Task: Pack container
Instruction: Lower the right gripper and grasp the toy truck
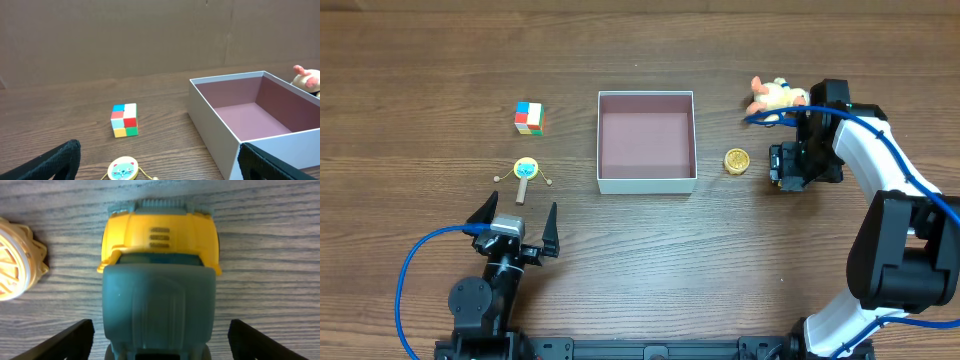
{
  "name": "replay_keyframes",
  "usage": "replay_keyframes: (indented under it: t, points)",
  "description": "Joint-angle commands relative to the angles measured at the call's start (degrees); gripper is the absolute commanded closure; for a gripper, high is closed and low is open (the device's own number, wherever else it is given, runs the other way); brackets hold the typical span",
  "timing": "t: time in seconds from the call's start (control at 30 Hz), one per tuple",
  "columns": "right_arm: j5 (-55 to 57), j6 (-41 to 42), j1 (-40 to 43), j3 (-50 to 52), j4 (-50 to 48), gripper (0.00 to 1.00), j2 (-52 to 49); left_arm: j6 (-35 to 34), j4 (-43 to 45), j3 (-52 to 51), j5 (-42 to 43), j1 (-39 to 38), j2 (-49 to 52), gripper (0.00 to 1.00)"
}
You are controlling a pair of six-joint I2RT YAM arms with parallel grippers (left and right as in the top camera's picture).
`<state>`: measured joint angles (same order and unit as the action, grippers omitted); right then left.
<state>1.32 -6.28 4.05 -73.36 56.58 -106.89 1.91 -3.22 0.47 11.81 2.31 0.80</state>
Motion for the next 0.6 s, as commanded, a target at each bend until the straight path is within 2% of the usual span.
replay_keyframes:
  t: [0.0,0.07,0.2,0.37,0.57]
  points:
    - [-0.31,-0.11,0.11,0.24,-0.57,0.18,0.35,0.87,0.07,-0.20,0.02,0.35,-0.17,0.00]
    - [-0.31,-0.11,0.11,0.24,-0.76,0.23,0.35,0.87,0.07,-0.20,0.02,0.35,-0.17,0.00]
    - [-0.04,-0.09,0.11,0.13,-1.42,0.25,0.35,0.87,0.07,-0.20,0.02,0.35,-0.17,0.00]
    - [-0.07,-0.07,0.11,-0.81,-0.92,0.36,0.35,0.87,0.07,-0.20,0.02,0.35,-0.17,0.00]
    - [0.11,0.15,0.11,-1.73,-0.28,0.37,0.35,0.87,0.07,-0.20,0.02,0.35,-0.17,0.00]
